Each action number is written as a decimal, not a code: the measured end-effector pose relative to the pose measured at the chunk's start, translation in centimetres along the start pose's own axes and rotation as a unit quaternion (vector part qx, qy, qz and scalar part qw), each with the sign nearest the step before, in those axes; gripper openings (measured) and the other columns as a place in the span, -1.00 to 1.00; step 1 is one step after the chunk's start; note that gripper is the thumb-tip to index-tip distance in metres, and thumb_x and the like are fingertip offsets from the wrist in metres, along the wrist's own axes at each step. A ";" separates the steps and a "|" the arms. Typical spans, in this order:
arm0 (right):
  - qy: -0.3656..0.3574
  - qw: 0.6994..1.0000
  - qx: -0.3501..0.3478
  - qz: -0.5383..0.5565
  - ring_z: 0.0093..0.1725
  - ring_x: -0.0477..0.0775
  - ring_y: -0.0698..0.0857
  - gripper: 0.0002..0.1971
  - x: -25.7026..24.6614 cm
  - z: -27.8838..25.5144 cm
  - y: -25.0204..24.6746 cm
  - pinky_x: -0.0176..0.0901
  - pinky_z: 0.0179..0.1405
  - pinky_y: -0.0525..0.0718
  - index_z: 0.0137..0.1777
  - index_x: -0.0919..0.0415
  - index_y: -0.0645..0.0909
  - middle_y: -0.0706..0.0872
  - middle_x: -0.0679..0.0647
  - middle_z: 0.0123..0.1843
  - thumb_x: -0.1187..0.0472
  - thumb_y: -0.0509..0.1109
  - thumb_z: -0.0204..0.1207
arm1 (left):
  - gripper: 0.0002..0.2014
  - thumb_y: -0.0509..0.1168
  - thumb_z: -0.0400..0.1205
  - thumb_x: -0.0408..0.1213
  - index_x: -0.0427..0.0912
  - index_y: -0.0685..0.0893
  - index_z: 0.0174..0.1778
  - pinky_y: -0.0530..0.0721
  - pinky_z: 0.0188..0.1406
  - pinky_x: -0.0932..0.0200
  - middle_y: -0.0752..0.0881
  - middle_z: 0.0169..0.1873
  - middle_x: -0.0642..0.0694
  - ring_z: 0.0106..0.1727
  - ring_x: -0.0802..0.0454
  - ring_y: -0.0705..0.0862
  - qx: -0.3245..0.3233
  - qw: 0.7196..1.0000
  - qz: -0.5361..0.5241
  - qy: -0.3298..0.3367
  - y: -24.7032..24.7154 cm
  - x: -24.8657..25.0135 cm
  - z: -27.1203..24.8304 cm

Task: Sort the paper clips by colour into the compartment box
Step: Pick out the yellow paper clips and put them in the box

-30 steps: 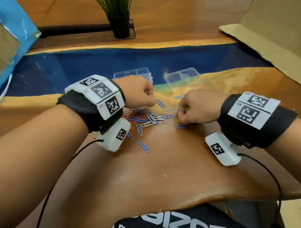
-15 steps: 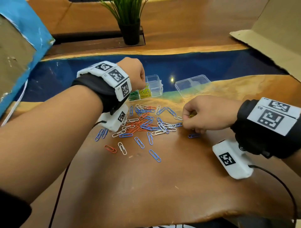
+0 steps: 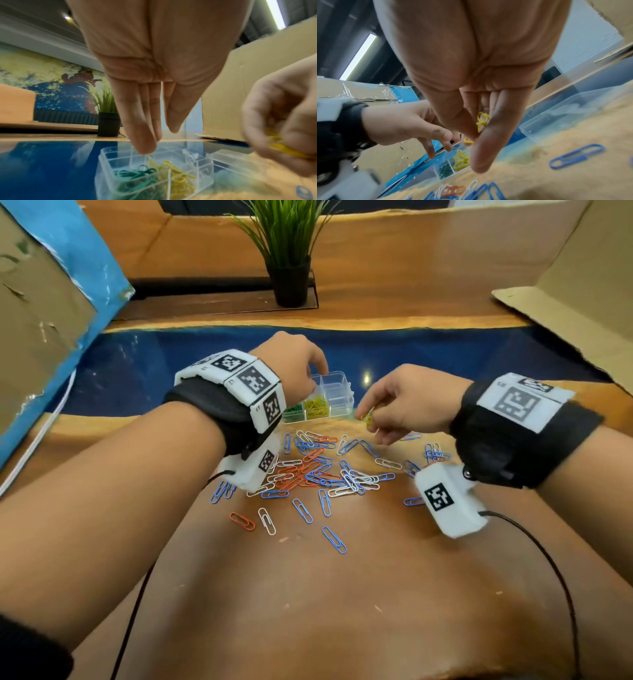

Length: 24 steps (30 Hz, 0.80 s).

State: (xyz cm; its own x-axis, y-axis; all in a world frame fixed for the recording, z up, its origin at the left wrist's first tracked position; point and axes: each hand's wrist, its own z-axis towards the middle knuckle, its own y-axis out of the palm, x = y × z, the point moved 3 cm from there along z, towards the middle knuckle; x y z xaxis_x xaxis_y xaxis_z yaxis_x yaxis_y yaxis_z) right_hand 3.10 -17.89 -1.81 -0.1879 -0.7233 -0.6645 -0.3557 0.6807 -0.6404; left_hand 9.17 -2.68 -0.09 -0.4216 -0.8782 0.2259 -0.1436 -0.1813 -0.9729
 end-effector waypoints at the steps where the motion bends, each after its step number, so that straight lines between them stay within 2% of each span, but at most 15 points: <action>1: -0.005 1.000 0.012 -0.003 -0.26 0.16 0.79 -0.79 -0.6 0.5 0.1 -0.13 -0.01 0.79 -0.12 0.17 0.68 0.77 0.17 -0.25 0.44 0.26 0.50 | -0.68 0.24 0.60 -0.32 0.01 0.68 0.24 0.65 0.13 0.06 0.78 0.04 -0.03 -0.25 0.10 0.55 0.005 1.000 -0.011 -0.004 -0.1 -0.4 -0.4; 3: -0.018 0.999 0.032 -0.015 -0.33 0.09 0.79 -0.82 -1.8 1.5 0.4 -0.19 -0.08 0.76 -0.17 0.13 0.66 0.73 0.05 -0.41 0.38 0.27 0.50 | -0.70 0.25 0.60 -0.31 0.02 0.69 0.21 0.65 0.04 0.11 0.78 0.00 -0.01 -0.37 0.18 0.53 0.000 1.000 -0.019 -0.017 -0.2 -1.4 -1.2; 4: -0.025 0.998 0.041 -0.029 -0.39 0.00 0.78 -0.82 -2.5 2.0 0.5 -0.26 -0.15 0.75 -0.18 0.11 0.66 0.71 -0.03 -0.50 0.36 0.28 0.50 | -0.71 0.26 0.59 -0.30 0.03 0.70 0.19 0.64 0.03 0.13 0.78 -0.01 -0.01 -0.32 0.15 0.58 -0.008 1.000 -0.013 -0.023 -0.2 -2.0 -1.6; 6: -0.041 0.995 0.065 -0.071 -0.49 -0.14 0.73 -0.83 -3.9 2.9 0.9 -0.38 -0.29 0.69 -0.21 0.07 0.66 0.67 -0.12 -0.64 0.33 0.30 0.50 | -0.74 0.30 0.57 -0.26 0.04 0.70 0.15 0.63 0.09 0.11 0.78 0.00 0.00 -0.06 0.00 0.68 -0.024 0.999 0.003 -0.040 0.1 -3.3 -2.5; 8: -0.058 0.988 0.088 -0.116 -0.44 -0.07 0.73 -0.84 -5.3 3.5 1.1 -0.35 -0.29 0.67 -0.17 0.05 0.68 0.69 -0.11 -0.56 0.31 0.33 0.50 | -0.75 0.34 0.55 -0.20 0.03 0.69 0.15 0.63 0.15 0.06 0.76 0.04 0.01 0.09 -0.04 0.66 -0.036 0.997 0.013 -0.063 0.5 -4.6 -3.3; 10: -0.073 0.979 0.105 -0.158 -0.27 0.01 0.70 -0.83 -6.5 4.0 1.3 -0.28 -0.25 0.65 -0.05 0.08 0.73 0.63 -0.10 -0.44 0.32 0.35 0.50 | -0.75 0.37 0.54 -0.15 0.02 0.67 0.14 0.62 0.15 0.07 0.74 0.06 0.00 0.11 -0.04 0.64 -0.041 0.996 0.020 -0.075 0.8 -5.7 -3.9; 14: -0.076 0.966 0.110 -0.221 -0.17 0.02 0.63 -0.75 -7.8 4.9 1.7 -0.24 -0.43 0.54 0.11 0.10 0.73 0.51 -0.14 -0.44 0.35 0.35 0.51 | -0.79 0.39 0.52 -0.08 0.01 0.68 0.04 0.59 0.07 0.11 0.67 -0.11 0.07 -0.01 0.01 0.60 -0.053 0.996 0.009 -0.072 1.1 -6.4 -4.8; 16: -0.067 0.964 0.105 -0.236 -0.13 0.07 0.67 -0.73 -8.0 5.1 2.1 -0.22 -0.39 0.57 0.15 0.10 0.71 0.52 -0.09 -0.42 0.36 0.35 0.51 | -0.84 0.40 0.51 -0.06 0.04 0.67 -0.03 0.62 0.06 0.09 0.64 -0.23 0.13 -0.06 0.04 0.59 -0.063 0.995 0.000 -0.074 1.2 -6.4 -5.1; 17: -0.064 0.963 0.105 -0.239 -0.10 0.09 0.71 -0.72 -8.0 5.1 2.3 -0.21 -0.30 0.60 0.16 0.10 0.71 0.55 -0.05 -0.39 0.35 0.36 0.51 | -0.86 0.40 0.50 -0.06 0.06 0.65 -0.07 0.64 0.07 0.07 0.62 -0.28 0.16 -0.08 0.05 0.59 -0.066 0.995 -0.004 -0.074 1.3 -6.4 -5.2; 20: -0.068 0.964 0.116 -0.230 -0.06 0.12 0.75 -0.73 -7.8 5.0 2.3 -0.19 -0.15 0.61 0.15 0.13 0.72 0.62 0.01 -0.22 0.37 0.34 0.51 | -0.89 0.41 0.50 -0.07 0.07 0.64 -0.11 0.65 0.05 0.06 0.62 -0.31 0.17 -0.10 0.06 0.59 -0.067 0.995 -0.008 -0.072 1.3 -6.6 -5.5; 24: -0.077 0.965 0.125 -0.216 -0.15 0.09 0.70 -0.76 -7.7 4.8 2.1 -0.16 -0.09 0.69 -0.02 0.13 0.74 0.68 0.01 -0.24 0.42 0.31 0.50 | -0.81 0.41 0.51 -0.13 -0.01 0.68 0.02 0.62 0.03 0.09 0.69 -0.13 0.02 -0.08 0.01 0.58 -0.052 0.995 0.015 -0.088 1.1 -7.4 -5.4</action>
State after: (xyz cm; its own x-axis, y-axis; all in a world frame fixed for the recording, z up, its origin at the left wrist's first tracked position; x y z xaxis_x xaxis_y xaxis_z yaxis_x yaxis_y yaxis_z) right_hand 8.20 -10.40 0.11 0.0743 -0.9330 -0.3521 -0.1352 0.3404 -0.9305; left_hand 7.33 5.96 -2.54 -0.2656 -0.9479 0.1760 -0.2294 -0.1152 -0.9665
